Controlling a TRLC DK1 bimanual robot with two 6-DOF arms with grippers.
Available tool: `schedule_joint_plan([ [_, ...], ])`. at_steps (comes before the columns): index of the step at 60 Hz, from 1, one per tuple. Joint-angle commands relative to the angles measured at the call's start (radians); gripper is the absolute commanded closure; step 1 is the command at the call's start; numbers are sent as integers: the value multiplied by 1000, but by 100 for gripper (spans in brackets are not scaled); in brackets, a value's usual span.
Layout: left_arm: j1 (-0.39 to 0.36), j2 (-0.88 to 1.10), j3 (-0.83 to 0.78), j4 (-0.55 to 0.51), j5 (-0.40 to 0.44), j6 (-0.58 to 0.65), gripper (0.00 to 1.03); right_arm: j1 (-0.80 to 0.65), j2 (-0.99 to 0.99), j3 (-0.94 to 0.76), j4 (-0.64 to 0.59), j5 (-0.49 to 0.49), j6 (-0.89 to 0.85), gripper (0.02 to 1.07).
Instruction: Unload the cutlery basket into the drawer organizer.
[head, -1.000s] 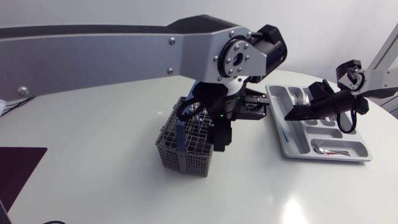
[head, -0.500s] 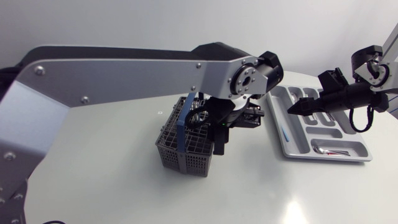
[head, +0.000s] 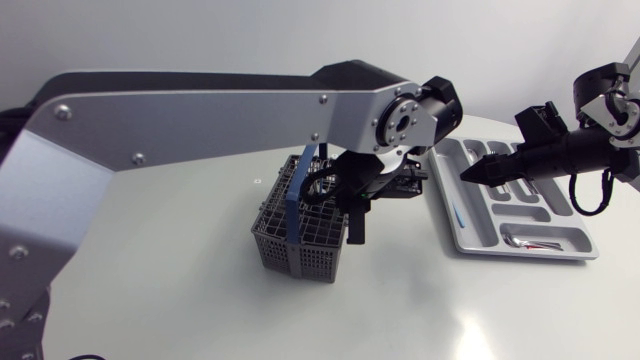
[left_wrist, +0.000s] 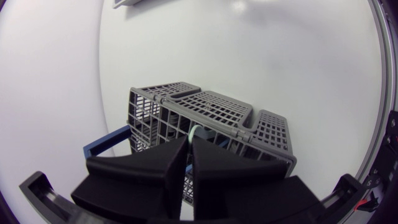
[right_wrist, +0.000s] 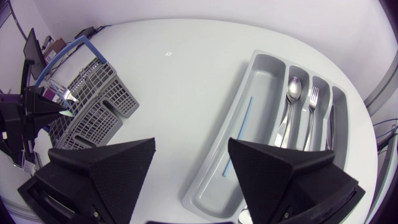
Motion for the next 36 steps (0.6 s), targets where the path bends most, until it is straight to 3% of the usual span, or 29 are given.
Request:
schedule_joint_plan([
  [1, -11, -4, 39, -11, -9, -19, 97, 17, -45, -40, -11, -8, -13, 22],
  [36, -45, -168, 76, -11, -19, -124, 97, 204, -498, -306, 102, -5, 1, 22],
])
